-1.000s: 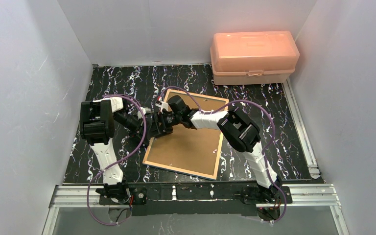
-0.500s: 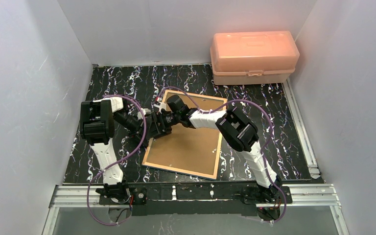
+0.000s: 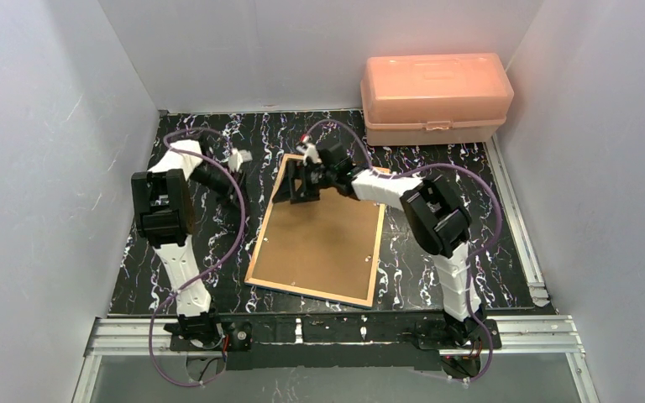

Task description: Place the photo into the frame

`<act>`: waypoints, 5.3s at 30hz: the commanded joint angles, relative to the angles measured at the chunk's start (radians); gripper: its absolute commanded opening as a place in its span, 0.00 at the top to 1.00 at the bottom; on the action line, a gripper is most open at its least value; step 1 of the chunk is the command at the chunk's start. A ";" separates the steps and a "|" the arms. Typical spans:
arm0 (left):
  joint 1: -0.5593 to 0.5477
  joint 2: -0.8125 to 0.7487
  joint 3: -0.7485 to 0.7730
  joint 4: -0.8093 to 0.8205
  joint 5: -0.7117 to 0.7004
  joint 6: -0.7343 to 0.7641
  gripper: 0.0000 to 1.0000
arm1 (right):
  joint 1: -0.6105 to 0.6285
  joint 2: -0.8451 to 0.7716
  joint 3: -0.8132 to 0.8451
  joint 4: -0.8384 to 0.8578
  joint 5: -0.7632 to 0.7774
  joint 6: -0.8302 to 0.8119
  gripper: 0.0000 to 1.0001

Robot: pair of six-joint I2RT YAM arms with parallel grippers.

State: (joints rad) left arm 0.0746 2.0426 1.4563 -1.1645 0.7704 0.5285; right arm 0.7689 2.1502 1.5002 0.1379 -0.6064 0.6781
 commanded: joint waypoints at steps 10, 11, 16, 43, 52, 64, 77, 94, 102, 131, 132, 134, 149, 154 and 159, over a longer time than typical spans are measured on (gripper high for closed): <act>-0.061 0.285 0.410 0.087 0.102 -0.278 0.60 | -0.092 0.048 0.049 0.036 0.178 0.058 0.07; -0.061 0.292 0.409 0.099 0.099 -0.288 0.60 | -0.094 0.064 0.070 0.030 0.182 0.055 0.07; -0.061 0.327 0.409 0.120 0.108 -0.306 0.66 | -0.103 0.149 0.173 0.010 0.191 0.036 0.07; -0.092 0.332 0.326 0.172 0.120 -0.312 0.99 | -0.073 0.326 0.352 0.043 0.125 0.096 0.11; -0.096 0.329 0.327 0.172 0.119 -0.310 1.00 | -0.052 0.316 0.323 0.080 0.092 0.127 0.12; -0.099 0.315 0.315 0.175 0.115 -0.305 1.00 | -0.110 0.241 0.311 0.099 0.102 0.122 0.12; -0.099 0.298 0.298 0.184 0.145 -0.329 1.00 | -0.104 0.200 0.283 -0.112 0.123 0.020 0.12; -0.104 0.298 0.282 0.201 0.160 -0.337 1.00 | -0.073 0.235 0.302 -0.098 0.092 0.041 0.13; -0.112 0.301 0.280 0.201 0.163 -0.331 1.00 | -0.073 0.273 0.311 -0.044 -0.010 0.049 0.14; -0.118 0.305 0.291 0.201 0.159 -0.338 1.00 | -0.069 0.342 0.390 -0.102 -0.158 -0.027 0.17; -0.118 0.304 0.290 0.201 0.158 -0.338 1.00 | -0.068 0.342 0.392 -0.107 -0.165 -0.030 0.17; -0.119 0.304 0.289 0.201 0.158 -0.337 1.00 | -0.068 0.336 0.387 -0.112 -0.170 -0.036 0.17; -0.121 0.300 0.284 0.206 0.156 -0.340 1.00 | -0.033 0.300 0.292 -0.010 -0.209 0.056 0.22; -0.112 0.267 0.285 0.188 0.183 -0.340 1.00 | -0.089 0.255 0.382 -0.122 -0.136 -0.065 0.13; -0.110 0.254 0.297 0.182 0.188 -0.352 0.98 | -0.110 0.281 0.504 -0.303 -0.103 -0.208 0.11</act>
State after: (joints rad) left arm -0.0158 2.3657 1.7489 -0.9977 0.9535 0.1753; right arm 0.6613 2.4432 1.8957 0.0010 -0.7177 0.6025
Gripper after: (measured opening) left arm 0.007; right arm 0.887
